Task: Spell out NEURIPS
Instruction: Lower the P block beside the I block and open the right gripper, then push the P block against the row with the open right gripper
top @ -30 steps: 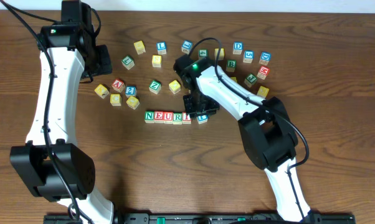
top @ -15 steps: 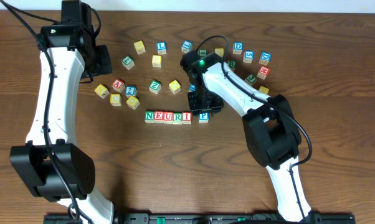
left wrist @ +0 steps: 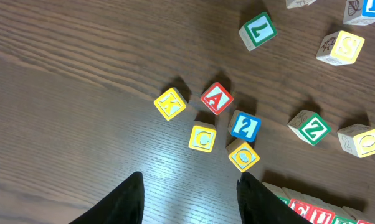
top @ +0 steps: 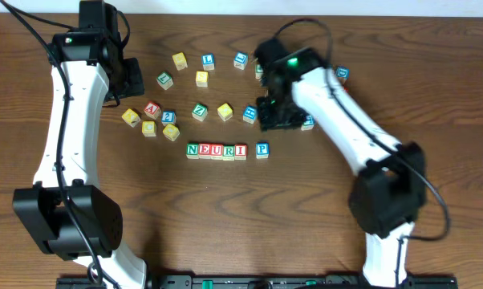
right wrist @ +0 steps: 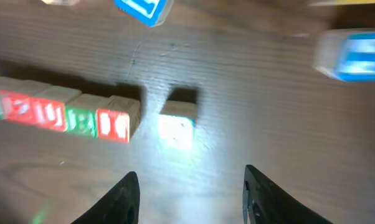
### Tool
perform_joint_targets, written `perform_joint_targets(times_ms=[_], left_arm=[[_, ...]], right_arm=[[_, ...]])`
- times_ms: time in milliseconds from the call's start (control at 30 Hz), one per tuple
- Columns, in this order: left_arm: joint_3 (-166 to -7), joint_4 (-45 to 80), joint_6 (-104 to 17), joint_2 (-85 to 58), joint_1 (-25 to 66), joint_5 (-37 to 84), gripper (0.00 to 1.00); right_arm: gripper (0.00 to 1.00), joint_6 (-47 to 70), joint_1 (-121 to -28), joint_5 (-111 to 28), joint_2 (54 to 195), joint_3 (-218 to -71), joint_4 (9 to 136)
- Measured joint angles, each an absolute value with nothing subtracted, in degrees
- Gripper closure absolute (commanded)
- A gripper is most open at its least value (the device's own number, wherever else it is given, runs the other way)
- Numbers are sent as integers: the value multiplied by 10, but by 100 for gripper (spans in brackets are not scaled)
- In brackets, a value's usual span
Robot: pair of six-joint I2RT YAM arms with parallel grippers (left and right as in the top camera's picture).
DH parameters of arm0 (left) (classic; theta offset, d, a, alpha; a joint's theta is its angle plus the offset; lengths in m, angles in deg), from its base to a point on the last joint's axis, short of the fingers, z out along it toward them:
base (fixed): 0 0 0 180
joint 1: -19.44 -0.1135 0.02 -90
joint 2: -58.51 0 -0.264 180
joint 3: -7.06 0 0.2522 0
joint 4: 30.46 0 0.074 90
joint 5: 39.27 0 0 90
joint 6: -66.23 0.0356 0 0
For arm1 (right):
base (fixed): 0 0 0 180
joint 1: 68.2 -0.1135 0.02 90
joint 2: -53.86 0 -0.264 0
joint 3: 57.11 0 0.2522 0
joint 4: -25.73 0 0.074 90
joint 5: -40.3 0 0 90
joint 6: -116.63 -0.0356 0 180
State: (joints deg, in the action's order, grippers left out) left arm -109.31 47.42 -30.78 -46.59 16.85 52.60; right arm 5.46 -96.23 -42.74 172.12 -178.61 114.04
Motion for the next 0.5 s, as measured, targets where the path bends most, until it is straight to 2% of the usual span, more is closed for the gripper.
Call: perform_joint_targets(times_ms=[200, 500], left_arm=[[-1093, 474, -308, -466, 168, 526, 52], [-1093, 474, -308, -466, 168, 526, 53]], right_arm=[[50, 68, -926, -433, 1684, -1789, 1179], [53, 67, -918, -427, 1688, -1672, 1070]])
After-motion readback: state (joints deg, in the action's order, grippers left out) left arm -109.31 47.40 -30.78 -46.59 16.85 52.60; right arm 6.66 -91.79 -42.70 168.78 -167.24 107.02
